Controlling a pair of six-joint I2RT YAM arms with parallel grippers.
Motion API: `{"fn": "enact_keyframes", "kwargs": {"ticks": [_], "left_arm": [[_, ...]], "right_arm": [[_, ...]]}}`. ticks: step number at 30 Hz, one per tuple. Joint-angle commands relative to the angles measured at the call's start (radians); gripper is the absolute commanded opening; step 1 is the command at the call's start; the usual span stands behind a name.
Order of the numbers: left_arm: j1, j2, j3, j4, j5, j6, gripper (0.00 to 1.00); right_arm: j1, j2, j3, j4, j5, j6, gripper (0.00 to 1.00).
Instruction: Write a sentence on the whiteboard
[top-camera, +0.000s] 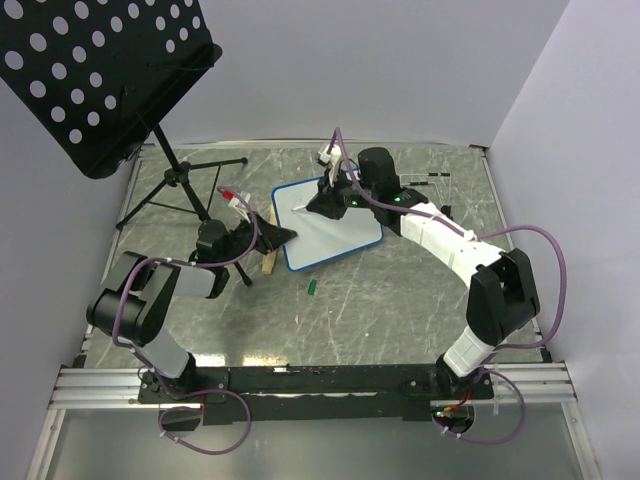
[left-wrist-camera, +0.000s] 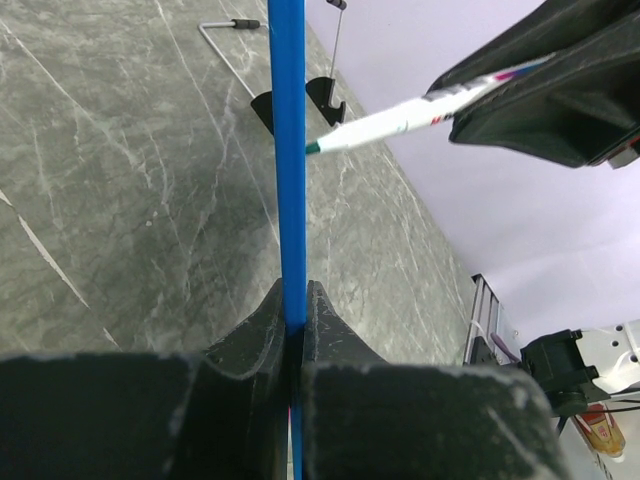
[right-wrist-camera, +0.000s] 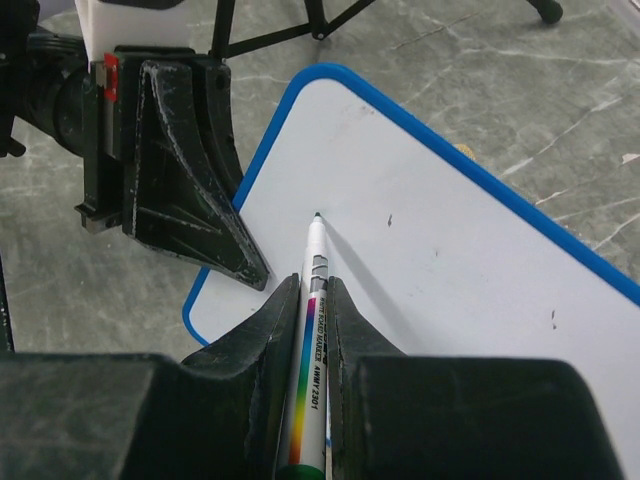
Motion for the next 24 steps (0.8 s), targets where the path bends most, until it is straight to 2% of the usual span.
{"fn": "enact_keyframes", "kwargs": {"ticks": [1,24], "left_arm": [[-0.008,-0.011,0.028,0.166,0.002,-0.021,0.01],[-0.008,0.000,0.039,0.181,0.000,-0.042,0.01]], "right_arm": [[0.006,0.005,0.063,0.022,-0.007,0.012,0.00],[0.008,0.019,0.057,-0.015,-0.005,-0.033,0.00]]}}
